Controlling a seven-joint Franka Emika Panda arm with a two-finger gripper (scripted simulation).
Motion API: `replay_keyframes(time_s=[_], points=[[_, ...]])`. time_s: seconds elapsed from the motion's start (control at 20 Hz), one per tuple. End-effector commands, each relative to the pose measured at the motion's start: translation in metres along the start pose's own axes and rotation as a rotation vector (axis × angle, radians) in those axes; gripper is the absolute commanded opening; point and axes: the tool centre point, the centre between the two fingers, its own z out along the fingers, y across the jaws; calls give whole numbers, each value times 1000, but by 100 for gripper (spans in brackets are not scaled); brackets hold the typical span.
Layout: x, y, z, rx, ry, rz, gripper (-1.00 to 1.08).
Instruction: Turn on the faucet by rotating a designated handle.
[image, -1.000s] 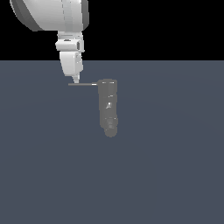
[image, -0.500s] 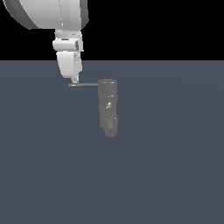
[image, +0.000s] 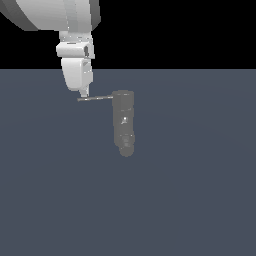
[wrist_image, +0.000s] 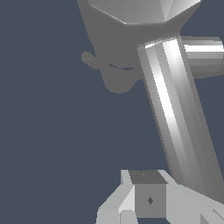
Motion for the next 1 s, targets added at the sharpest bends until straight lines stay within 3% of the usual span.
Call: replay_keyframes(time_s=[0.0,0.7,0.95], points=[[1,9,0,-3,2,1,-100],[2,50,0,-3,1,1,-100],[12,52,0,-1,1,5,-100]])
